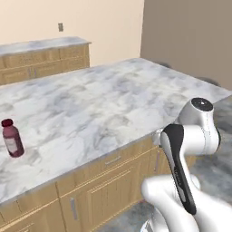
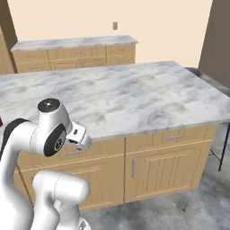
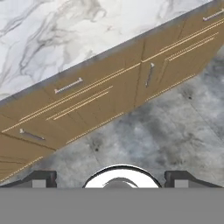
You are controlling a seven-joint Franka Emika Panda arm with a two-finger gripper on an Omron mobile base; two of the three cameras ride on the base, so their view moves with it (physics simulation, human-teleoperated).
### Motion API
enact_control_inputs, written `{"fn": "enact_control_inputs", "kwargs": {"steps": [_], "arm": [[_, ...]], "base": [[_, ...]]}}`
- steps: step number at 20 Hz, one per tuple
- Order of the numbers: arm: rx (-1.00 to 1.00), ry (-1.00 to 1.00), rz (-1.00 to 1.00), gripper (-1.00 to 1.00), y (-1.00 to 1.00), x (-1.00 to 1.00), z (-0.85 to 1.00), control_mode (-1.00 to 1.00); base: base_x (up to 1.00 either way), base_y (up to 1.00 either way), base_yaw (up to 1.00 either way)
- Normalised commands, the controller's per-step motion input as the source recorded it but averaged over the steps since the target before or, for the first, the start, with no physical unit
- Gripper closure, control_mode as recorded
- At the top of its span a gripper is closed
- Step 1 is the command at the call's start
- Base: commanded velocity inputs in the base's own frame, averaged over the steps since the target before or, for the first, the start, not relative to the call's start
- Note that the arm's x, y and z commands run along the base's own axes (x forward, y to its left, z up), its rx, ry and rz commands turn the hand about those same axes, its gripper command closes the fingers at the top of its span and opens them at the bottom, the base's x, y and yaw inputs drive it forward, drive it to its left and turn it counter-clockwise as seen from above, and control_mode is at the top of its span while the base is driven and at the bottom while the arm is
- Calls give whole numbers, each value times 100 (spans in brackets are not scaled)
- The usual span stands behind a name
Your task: Move the drinks to the dining counter.
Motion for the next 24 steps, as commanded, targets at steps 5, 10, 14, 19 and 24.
{"fn": "enact_control_inputs", "kwargs": {"steps": [5,10,14,19,24], "arm": [[0,0,0,-100,0,0,0,100],[0,0,0,-100,0,0,0,100],[0,0,0,-100,0,0,0,100],[0,0,0,-100,0,0,0,100],[0,0,0,-100,0,0,0,100]], "base": [[-2,-100,-49],[27,-79,-51],[100,0,-21],[80,-11,-30],[4,-48,-76]]}}
